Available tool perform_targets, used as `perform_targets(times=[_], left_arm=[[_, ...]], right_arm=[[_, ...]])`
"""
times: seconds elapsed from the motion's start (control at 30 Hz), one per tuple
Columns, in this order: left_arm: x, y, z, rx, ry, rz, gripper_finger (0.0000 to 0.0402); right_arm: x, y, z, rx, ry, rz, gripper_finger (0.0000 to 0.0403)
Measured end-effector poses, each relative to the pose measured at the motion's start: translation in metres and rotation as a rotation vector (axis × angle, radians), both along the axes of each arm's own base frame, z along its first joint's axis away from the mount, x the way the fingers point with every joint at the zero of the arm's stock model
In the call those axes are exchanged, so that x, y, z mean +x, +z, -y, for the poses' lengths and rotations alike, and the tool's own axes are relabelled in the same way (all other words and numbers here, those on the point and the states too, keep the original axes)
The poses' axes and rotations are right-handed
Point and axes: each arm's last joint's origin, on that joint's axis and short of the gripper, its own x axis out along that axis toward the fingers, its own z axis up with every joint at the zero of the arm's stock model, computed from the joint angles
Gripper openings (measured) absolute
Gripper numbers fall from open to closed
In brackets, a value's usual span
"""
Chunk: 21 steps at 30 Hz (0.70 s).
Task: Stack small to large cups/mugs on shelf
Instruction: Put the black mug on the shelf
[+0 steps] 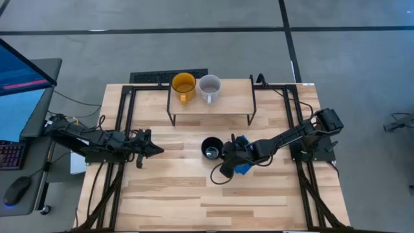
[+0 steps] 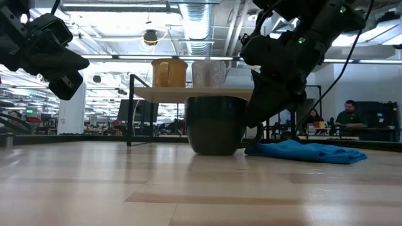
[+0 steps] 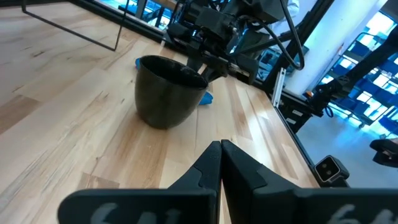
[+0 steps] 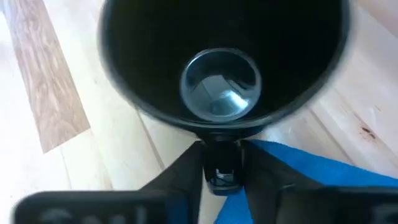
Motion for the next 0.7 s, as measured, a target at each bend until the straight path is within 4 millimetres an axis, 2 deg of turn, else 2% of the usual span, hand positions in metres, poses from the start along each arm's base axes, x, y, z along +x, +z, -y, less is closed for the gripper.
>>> perform_targets(times=[0.1,0.47,0.7], left_arm=[[0.000,0.000,0.000,0.001,0.000,-0.001,0.0000],[0.000,0.000,0.000,0.001,0.000,-0.002,0.0000],[0.000,0.000,0.000,0.001,0.000,-0.003,0.0000]], right_arm=[[0.000,0.000,0.000,0.001,0.000,-0.002,0.0078],[0.001,0.001,0.000,0.026,-0.033,0.004,0.0079],[0.012,0.022,-0.004,0.017,-0.011,0.004,0.0079]])
